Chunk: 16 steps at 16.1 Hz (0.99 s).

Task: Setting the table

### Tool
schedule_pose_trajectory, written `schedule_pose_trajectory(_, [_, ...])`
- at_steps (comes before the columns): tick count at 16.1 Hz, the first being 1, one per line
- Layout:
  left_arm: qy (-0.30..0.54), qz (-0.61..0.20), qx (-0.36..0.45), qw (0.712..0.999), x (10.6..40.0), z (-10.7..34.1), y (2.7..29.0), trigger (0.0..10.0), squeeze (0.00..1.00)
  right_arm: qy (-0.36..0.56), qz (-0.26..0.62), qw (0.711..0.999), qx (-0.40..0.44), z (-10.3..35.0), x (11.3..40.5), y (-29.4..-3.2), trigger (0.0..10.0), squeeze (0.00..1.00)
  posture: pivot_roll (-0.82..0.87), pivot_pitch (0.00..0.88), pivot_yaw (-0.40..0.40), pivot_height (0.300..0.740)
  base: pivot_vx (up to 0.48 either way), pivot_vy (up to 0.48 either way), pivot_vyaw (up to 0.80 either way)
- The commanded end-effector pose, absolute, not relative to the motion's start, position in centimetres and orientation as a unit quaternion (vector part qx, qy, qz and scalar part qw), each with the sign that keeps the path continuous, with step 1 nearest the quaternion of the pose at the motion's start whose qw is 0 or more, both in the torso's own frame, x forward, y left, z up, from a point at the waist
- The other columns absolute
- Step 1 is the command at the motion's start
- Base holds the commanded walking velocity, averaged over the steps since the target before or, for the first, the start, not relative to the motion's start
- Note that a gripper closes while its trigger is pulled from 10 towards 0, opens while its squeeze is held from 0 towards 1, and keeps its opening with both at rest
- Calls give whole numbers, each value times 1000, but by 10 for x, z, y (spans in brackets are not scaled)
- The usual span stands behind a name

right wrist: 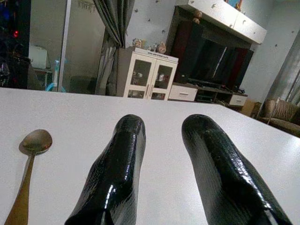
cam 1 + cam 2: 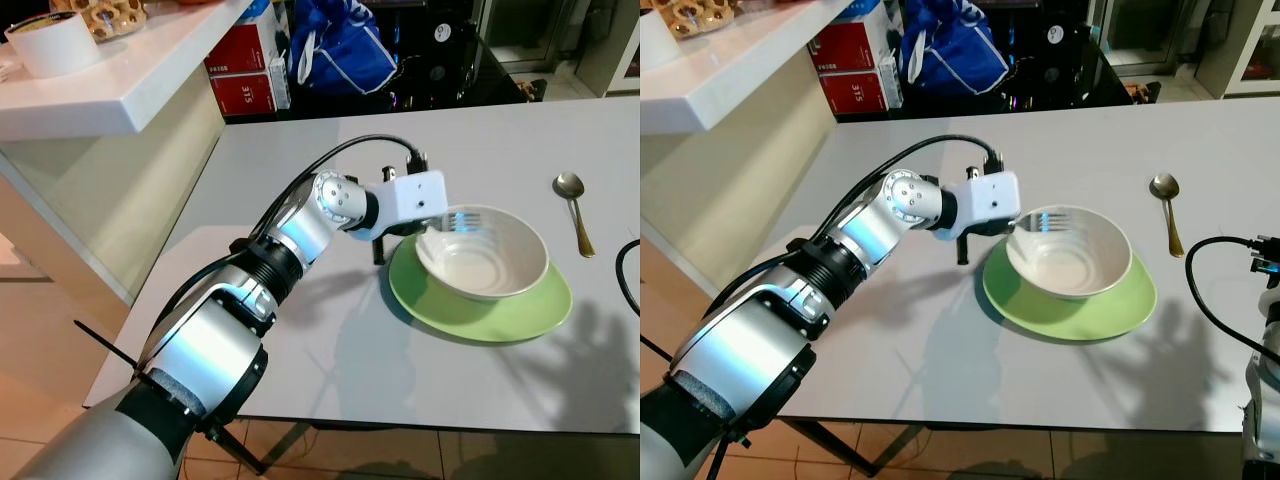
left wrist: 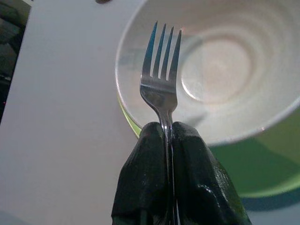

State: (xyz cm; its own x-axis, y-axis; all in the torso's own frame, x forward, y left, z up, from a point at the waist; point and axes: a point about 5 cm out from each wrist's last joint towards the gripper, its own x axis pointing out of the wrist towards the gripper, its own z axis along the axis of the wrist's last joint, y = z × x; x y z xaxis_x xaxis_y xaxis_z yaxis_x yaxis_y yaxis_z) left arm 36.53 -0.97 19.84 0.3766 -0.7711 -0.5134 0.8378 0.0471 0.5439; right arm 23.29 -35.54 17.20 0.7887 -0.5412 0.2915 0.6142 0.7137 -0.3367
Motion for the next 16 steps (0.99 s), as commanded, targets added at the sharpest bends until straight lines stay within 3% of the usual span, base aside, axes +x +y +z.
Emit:
schedule_pose_trajectory(1, [36, -545, 436, 715, 370, 204, -6, 10000, 0, -86, -314, 922, -210, 173, 231, -353, 10000, 0, -206, 0, 138, 740, 0, 0, 0])
schedule_pose_trajectory(3, [35, -545, 465, 697, 370, 197, -5, 10000, 0, -84, -315, 921, -213, 174, 228, -354, 10000, 0, -215, 0, 140, 740, 0, 0, 0])
schedule_pose_trajectory(4, [34, -545, 469, 694, 369, 197, -6, 4902, 0, -84, -315, 921, -214, 174, 228, -354, 10000, 0, -217, 0, 140, 740, 0, 0, 0])
schedule_pose_trajectory(5, [33, -545, 471, 693, 369, 196, -6, 4902, 0, -84, -315, 921, -214, 175, 227, -354, 10000, 0, -218, 0, 141, 740, 0, 0, 0])
schedule_pose_trajectory(6, [27, -542, 476, 692, 370, 198, -8, 0, 0, -83, -315, 920, -215, 175, 226, -354, 10000, 0, -225, 0, 142, 740, 0, 0, 0])
schedule_pose_trajectory(16, [-42, -523, 497, 691, 373, 225, -24, 0, 0, -77, -314, 921, -217, 174, 223, -351, 10000, 0, -231, 0, 148, 740, 0, 0, 0])
